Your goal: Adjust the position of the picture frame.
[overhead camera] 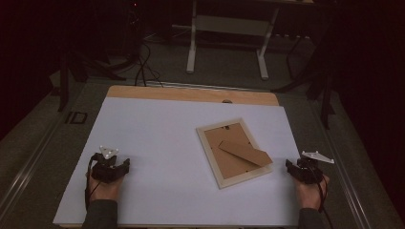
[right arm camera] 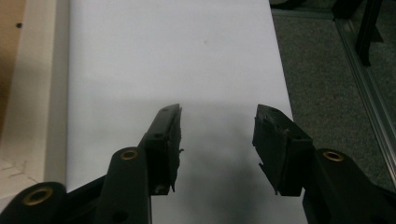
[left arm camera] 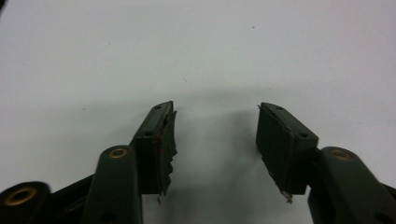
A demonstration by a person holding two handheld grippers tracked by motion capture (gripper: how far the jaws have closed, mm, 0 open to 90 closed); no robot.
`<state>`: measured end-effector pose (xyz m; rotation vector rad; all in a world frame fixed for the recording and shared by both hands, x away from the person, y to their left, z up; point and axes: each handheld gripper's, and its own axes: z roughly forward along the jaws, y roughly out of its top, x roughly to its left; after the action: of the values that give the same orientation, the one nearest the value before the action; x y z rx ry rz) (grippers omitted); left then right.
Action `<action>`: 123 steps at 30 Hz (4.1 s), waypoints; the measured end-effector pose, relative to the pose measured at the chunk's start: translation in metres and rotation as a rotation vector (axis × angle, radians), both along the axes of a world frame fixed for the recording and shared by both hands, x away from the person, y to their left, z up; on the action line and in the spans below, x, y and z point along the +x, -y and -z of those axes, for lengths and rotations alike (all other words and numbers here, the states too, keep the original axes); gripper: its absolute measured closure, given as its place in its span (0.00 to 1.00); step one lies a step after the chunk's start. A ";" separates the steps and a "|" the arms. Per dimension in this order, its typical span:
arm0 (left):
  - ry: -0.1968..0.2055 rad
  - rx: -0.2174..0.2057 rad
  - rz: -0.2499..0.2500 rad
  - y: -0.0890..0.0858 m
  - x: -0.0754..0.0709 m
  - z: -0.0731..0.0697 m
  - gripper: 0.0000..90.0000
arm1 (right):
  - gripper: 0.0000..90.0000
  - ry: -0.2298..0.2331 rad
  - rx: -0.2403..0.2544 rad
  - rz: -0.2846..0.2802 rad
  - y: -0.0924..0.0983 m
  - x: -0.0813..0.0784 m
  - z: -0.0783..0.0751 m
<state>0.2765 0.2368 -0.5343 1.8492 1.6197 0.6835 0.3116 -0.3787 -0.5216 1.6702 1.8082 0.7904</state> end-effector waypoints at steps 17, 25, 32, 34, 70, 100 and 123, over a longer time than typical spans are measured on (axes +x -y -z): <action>0.029 -0.049 0.142 0.003 -0.003 -0.011 0.68 | 0.66 0.033 0.010 -0.052 -0.004 0.000 -0.012; 0.003 -0.054 0.173 0.004 0.000 -0.009 0.66 | 0.68 0.020 0.019 -0.100 -0.012 0.001 -0.015; 0.008 -0.072 0.190 0.004 0.000 -0.010 0.64 | 0.89 0.038 0.076 -0.120 -0.016 0.000 -0.021; 0.011 -0.077 0.196 0.004 0.000 -0.012 0.66 | 0.94 0.043 0.093 -0.124 -0.018 0.000 -0.023; 0.024 -0.148 0.200 -0.001 0.001 -0.015 0.64 | 1.00 -0.065 0.031 -0.240 -0.054 0.009 0.000; 0.036 -0.160 0.222 0.006 -0.002 -0.020 0.75 | 1.00 -0.093 0.070 -0.279 -0.069 0.008 0.005; 0.043 -0.185 0.271 0.011 -0.003 -0.022 0.84 | 1.00 -0.112 0.108 -0.385 -0.089 0.009 0.007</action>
<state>0.2736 0.2255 -0.5126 1.8571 1.3242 0.4374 0.3205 -0.2893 -0.5283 1.4731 2.2407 0.9856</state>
